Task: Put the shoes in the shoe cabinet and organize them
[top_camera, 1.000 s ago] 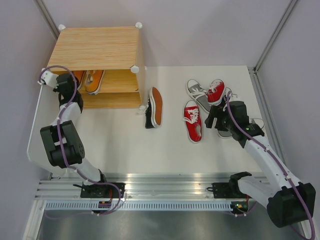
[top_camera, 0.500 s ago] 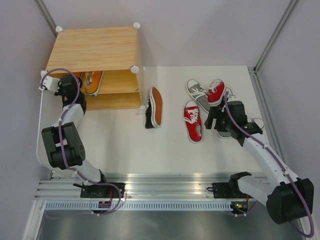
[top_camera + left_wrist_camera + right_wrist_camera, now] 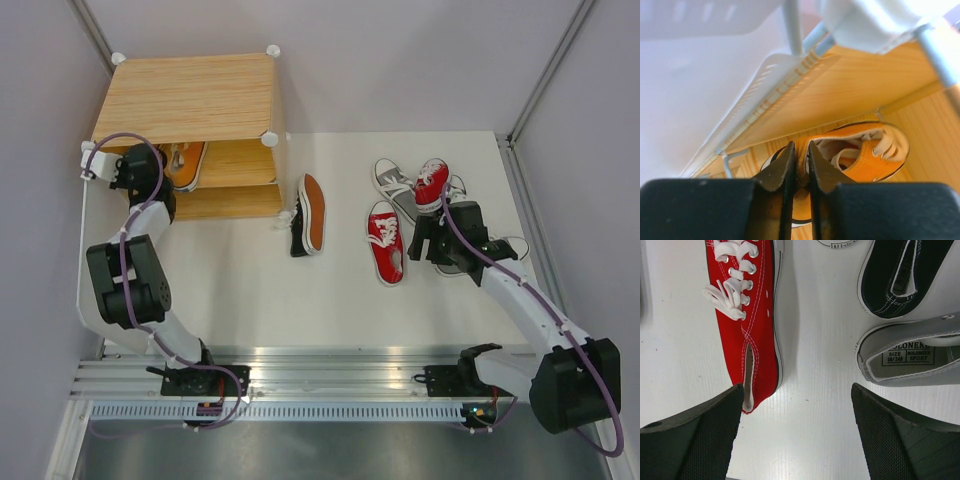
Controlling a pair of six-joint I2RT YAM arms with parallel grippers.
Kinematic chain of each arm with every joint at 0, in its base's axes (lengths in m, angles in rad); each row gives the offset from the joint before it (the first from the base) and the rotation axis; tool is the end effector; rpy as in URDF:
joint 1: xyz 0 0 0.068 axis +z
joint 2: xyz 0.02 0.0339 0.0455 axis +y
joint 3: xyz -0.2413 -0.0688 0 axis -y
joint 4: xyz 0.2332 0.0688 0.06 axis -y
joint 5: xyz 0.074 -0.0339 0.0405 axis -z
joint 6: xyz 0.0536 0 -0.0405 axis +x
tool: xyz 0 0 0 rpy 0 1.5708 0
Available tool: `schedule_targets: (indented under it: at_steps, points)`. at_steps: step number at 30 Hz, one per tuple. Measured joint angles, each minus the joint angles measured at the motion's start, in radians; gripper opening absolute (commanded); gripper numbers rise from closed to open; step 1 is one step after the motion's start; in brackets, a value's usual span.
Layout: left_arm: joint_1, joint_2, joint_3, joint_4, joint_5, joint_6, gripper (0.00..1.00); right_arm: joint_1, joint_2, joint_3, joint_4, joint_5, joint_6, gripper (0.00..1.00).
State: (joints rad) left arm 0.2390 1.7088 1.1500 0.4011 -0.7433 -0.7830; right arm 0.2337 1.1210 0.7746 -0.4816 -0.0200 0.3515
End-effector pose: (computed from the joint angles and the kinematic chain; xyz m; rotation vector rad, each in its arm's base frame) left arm 0.3750 0.1287 0.2619 -1.2511 1.1393 0.2346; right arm 0.2343 0.0569 0.2141 0.1330 2.4160 0.2950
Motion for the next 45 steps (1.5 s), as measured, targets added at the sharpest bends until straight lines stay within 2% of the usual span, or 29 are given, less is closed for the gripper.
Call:
schedule_targets:
  at_steps: [3,4,6,10,18,24,32,38,43,45]
  points:
    - [-0.008,0.014,0.015,0.020,-0.027,0.003,0.22,0.000,0.015,0.000,-0.002,0.012,-0.001,0.91]
    - [-0.011,0.021,0.023,0.024,-0.033,0.003,0.29,0.000,0.015,0.000,-0.002,0.017,-0.002,0.91]
    - [-0.012,0.032,0.036,0.028,-0.037,0.003,0.34,0.000,0.015,0.000,-0.002,0.021,-0.003,0.91]
    - [-0.013,0.043,0.042,0.026,-0.030,0.010,0.54,0.000,0.015,0.000,-0.002,0.025,-0.006,0.91]
    - [-0.048,0.024,0.036,0.008,0.019,0.067,0.73,0.000,0.009,0.000,-0.002,0.025,-0.008,0.91]
    - [-0.064,-0.067,0.008,-0.053,0.071,0.099,0.80,0.000,-0.001,0.000,0.005,0.024,-0.008,0.91]
    - [-0.067,-0.184,-0.022,-0.149,0.150,0.115,0.83,0.000,-0.017,0.000,0.016,0.024,-0.007,0.91]
    - [-0.068,-0.264,-0.085,-0.213,0.257,0.145,0.83,0.000,-0.038,0.000,0.019,0.008,-0.007,0.91]
    - [-0.075,-0.298,-0.095,-0.257,0.351,0.227,0.83,0.000,-0.056,0.000,0.019,-0.005,-0.006,0.91]
    - [-0.079,-0.300,-0.094,-0.267,0.371,0.259,0.79,0.000,-0.062,0.000,0.021,-0.009,-0.006,0.91]
